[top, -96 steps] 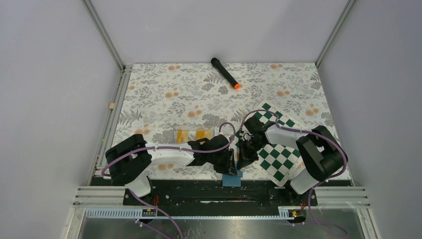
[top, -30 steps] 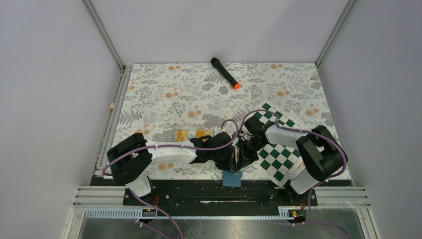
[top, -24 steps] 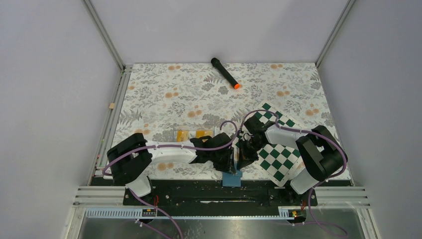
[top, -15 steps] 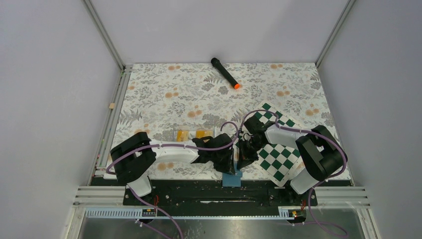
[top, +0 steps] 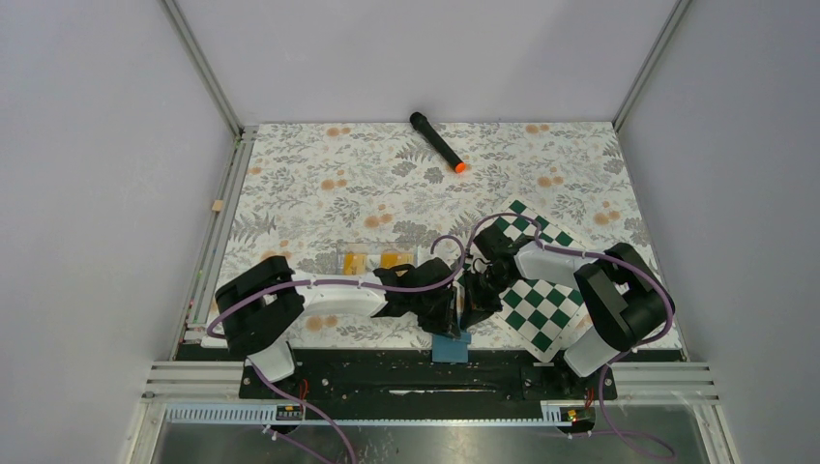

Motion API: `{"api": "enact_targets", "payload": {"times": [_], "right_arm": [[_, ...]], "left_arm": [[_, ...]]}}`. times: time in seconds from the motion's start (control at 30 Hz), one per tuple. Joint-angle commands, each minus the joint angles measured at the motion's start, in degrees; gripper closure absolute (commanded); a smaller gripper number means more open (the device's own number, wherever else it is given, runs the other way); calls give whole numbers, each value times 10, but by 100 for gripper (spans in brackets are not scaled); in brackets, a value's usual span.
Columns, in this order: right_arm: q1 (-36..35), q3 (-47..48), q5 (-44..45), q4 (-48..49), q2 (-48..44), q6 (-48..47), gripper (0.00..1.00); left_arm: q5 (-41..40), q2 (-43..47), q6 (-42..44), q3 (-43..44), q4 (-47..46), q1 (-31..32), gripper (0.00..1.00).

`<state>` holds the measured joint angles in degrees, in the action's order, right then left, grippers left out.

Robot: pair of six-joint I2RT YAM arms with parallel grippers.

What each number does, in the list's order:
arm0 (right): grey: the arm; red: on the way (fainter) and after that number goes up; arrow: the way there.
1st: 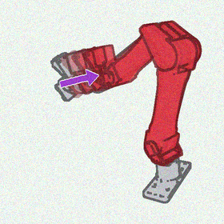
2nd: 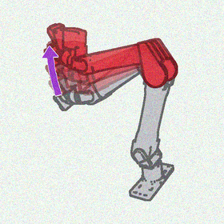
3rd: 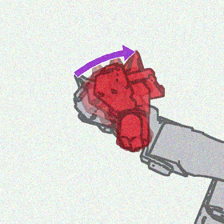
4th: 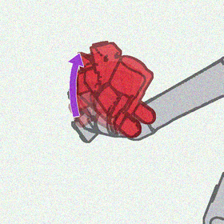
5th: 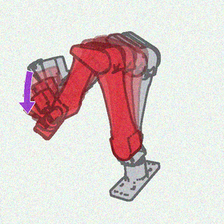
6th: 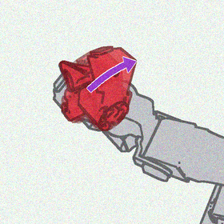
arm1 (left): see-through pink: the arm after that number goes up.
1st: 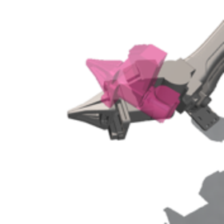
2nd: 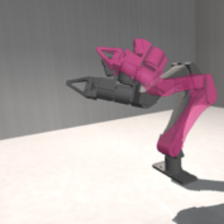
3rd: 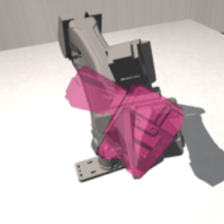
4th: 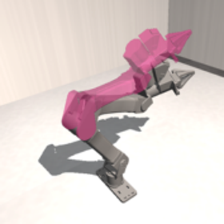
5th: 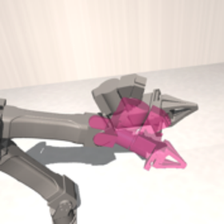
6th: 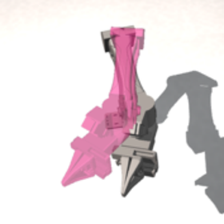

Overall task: Put the credit cards into the card holder
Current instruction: Close the card holder at the center of the board.

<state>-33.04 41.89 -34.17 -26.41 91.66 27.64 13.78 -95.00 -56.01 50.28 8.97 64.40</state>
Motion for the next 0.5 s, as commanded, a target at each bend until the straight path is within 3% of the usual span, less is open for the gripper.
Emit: {"api": "enact_targets", "payload": {"times": [0.0,0.13,0.27,0.47], "right_arm": [[-13,-1,27,-15,17,-15,100],[-14,0,28,-15,17,-15,100],[-16,-1,29,-15,17,-14,100],[-16,-1,30,-15,17,-14,100]], "left_arm": [[12,0,-6,18,-29,-1,79],[16,-2,-7,15,-36,-1,85],[13,3,-9,9,-40,-2,100],[4,14,-9,5,-35,-3,100]]}}
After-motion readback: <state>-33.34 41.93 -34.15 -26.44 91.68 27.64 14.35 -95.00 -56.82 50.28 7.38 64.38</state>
